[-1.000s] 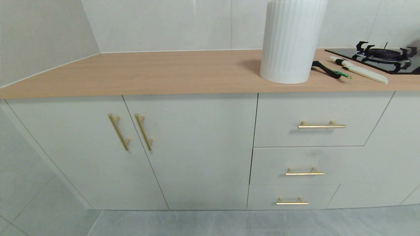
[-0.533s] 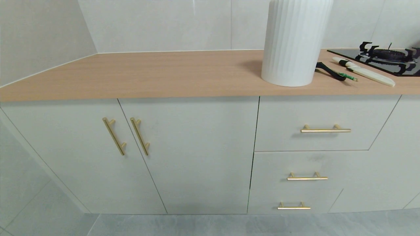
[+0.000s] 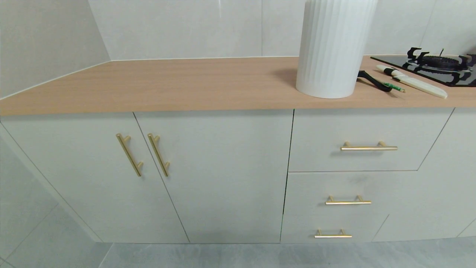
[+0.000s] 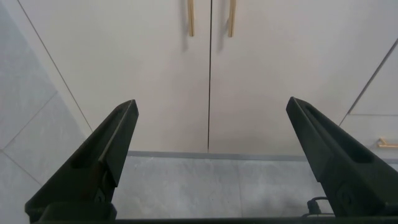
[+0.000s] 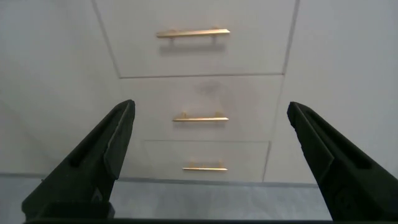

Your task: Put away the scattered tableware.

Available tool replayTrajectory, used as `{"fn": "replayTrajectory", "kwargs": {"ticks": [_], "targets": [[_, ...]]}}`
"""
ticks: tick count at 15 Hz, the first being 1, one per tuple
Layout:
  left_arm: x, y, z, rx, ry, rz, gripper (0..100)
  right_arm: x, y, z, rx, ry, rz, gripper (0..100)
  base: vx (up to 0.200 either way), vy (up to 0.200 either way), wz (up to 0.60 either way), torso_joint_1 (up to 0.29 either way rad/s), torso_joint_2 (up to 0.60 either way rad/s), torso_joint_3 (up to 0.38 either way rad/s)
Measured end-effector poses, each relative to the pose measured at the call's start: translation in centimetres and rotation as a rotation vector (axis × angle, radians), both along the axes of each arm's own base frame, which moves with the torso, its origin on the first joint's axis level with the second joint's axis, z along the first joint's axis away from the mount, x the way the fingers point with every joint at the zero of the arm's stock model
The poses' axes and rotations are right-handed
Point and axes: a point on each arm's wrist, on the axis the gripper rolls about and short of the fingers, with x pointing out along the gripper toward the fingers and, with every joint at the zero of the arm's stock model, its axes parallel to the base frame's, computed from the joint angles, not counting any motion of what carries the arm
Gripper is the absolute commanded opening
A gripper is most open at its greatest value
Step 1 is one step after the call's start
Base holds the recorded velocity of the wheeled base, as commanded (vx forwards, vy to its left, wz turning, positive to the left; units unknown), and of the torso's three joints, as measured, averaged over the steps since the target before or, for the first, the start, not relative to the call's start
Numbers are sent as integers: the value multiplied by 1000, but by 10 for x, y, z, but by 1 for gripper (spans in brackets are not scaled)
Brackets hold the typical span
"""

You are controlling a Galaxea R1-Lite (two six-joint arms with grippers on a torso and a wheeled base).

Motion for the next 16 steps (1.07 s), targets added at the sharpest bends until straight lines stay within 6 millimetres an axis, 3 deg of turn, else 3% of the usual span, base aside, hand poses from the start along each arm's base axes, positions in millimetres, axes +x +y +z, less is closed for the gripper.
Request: {"fn": "replayTrajectory", "kwargs": {"ticks": [3,5,8,12,14,16], "targets": [[0,0,0,0,0,0,100,31,2,30,-33,176,60,100,0,0,0,0,0,0],[0,0,0,0,0,0,100,66,4,47,-48,326,96,100,0,0,0,0,0,0],[0,0,0,0,0,-1,100,137,13,59,-69,557,142,100,0,0,0,0,0,0],[0,0,0,0,0,0,100,242,28,39,-85,712,167,100,0,0,0,0,0,0],[0,0,0,0,0,0,100,283,34,15,-93,730,157,100,0,0,0,0,0,0],[0,0,0,0,0,0,100,310,37,-10,-103,743,125,100,0,0,0,0,0,0]]}}
